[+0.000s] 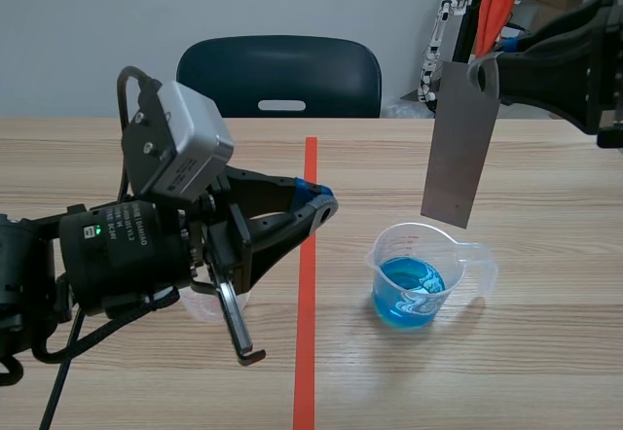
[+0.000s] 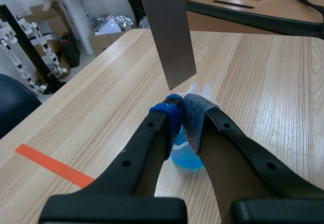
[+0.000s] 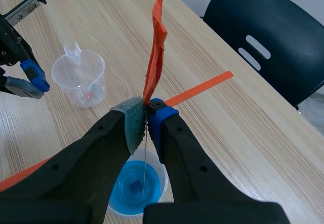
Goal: Do the redox reaction experiment. move the plate over the blue solution
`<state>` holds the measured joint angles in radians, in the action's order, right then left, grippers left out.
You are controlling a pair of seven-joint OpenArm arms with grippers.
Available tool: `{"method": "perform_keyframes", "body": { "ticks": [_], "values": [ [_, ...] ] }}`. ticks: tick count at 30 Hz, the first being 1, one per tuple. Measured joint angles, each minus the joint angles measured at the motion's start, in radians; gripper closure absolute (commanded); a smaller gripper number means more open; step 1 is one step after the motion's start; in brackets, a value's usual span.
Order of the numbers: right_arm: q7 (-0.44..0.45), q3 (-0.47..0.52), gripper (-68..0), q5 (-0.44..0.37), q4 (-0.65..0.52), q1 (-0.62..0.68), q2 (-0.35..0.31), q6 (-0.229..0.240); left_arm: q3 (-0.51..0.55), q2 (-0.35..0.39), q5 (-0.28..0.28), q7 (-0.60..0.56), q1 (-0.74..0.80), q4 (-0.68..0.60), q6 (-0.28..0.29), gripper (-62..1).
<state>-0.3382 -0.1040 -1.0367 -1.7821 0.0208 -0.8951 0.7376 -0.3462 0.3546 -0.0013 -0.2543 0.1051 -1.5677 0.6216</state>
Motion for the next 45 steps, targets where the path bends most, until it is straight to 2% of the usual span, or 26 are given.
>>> {"method": "perform_keyframes", "body": {
  "ticks": [7,10,14,19,23,45],
  "values": [
    [0.000,0.000,-0.6,0.000,0.000,0.000,0.000,0.000,0.000,-0.003,0.000,0.005,-0.006,0.000,-0.024,-4.0],
    [0.000,0.000,-0.6,0.000,0.000,0.000,0.000,0.000,0.000,-0.020,0.003,0.074,-0.026,0.000,-0.024,-4.0],
    [0.000,0.000,-0.6,0.000,0.000,0.000,0.000,0.000,0.000,-0.031,0.000,0.044,-0.039,0.000,-0.025,-4.0],
    [0.000,0.000,-0.6,0.000,0.000,0.002,0.000,0.000,0.000,-0.031,0.000,0.064,-0.038,0.000,-0.017,-4.1],
    [0.000,0.000,-0.6,0.000,0.000,0.006,0.000,0.000,0.000,-0.032,0.000,0.064,-0.038,0.000,0.037,-4.1],
    [0.000,0.000,-0.6,0.000,0.000,0.008,0.000,0.000,0.000,-0.033,0.000,0.063,-0.039,0.000,0.045,-4.1]
  ]
}}
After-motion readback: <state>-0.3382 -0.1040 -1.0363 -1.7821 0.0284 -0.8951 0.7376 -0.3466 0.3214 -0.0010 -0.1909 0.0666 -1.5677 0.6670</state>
